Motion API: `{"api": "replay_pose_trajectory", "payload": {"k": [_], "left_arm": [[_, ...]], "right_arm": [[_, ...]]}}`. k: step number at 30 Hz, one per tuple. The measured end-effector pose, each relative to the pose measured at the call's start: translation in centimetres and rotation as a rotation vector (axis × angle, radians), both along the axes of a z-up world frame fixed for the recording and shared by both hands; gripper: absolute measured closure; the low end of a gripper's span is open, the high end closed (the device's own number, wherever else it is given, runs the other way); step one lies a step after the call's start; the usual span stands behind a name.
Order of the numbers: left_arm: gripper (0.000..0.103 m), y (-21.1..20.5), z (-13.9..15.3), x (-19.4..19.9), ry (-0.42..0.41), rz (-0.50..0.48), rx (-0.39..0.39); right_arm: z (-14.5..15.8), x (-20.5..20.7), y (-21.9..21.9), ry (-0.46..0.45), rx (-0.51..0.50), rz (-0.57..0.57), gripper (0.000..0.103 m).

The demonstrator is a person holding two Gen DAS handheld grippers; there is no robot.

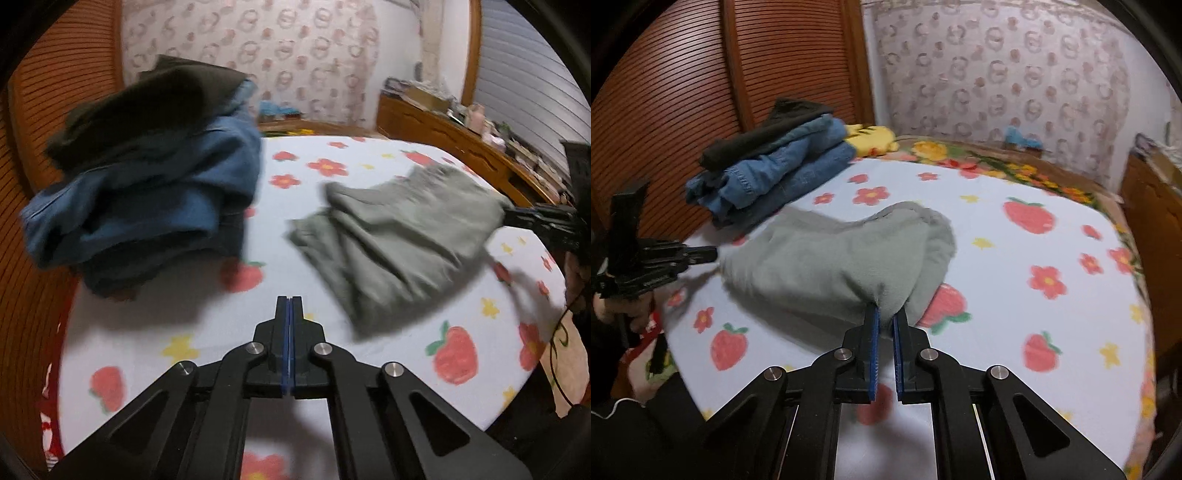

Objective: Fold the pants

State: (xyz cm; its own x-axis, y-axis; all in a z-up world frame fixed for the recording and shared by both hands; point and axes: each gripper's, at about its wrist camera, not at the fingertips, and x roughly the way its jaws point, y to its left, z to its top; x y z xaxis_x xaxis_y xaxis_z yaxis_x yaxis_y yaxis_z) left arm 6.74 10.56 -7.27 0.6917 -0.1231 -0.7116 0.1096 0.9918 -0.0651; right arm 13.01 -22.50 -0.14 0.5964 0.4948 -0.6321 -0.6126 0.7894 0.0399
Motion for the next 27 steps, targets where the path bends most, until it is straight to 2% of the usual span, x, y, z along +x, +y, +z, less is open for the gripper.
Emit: {"api": "replay_pose_trajectory", "payload": {"k": [2, 7, 10, 12, 14, 20, 22, 24, 25, 27], "left_arm": [[0.103, 0.8, 0.1, -0.5, 0.009, -0.003, -0.033], [0.102, 0.1, 0.9, -1.1, 0.002, -0.031, -0.046], [0.089, -1.3, 1.3, -1.0, -0.005, -0.074, -0.053], [0.069, -2.5, 1.4, -0.8, -0.006, -0.109, -0.065], [0.064, -3.5, 1.1, -0.7, -0.001, -0.146, -0.08], [0.065, -5.5, -0.1, 1.0, 0.028, -0.175, -0.101], [0.07, -5.7, -0.4, 1.4, 0.035, -0.184, -0.119], [0.087, -5.9, -0.6, 1.6, 0.045, -0.192, -0.125], [0.092, -6.0, -0.6, 1.6, 0.046, -0.198, -0.121], [0.097, -6.0, -0.4, 1.1, 0.036, -0.187, -0.109]], "right_arm": [[0.1, -0.4, -0.8, 0.017, 0.017, -0.003, 0.097], [-0.3, -1.5, -1.0, 0.03, -0.002, 0.005, 0.097], [-0.5, -2.2, -1.2, 0.037, 0.0, 0.006, 0.096], [-0.4, -2.6, -1.6, 0.041, 0.012, 0.005, 0.096], [-0.5, -3.4, -1.9, 0.043, 0.019, 0.007, 0.096], [-0.8, -4.5, -2.5, 0.048, 0.023, 0.001, 0.096], [-1.0, -4.3, -2.5, 0.054, 0.025, -0.004, 0.096], [-1.1, -4.4, -2.4, 0.056, 0.026, -0.008, 0.096], [-1.2, -4.4, -2.4, 0.053, 0.025, -0.01, 0.096], [-1.4, -4.4, -2.4, 0.052, 0.024, -0.017, 0.097]]}}
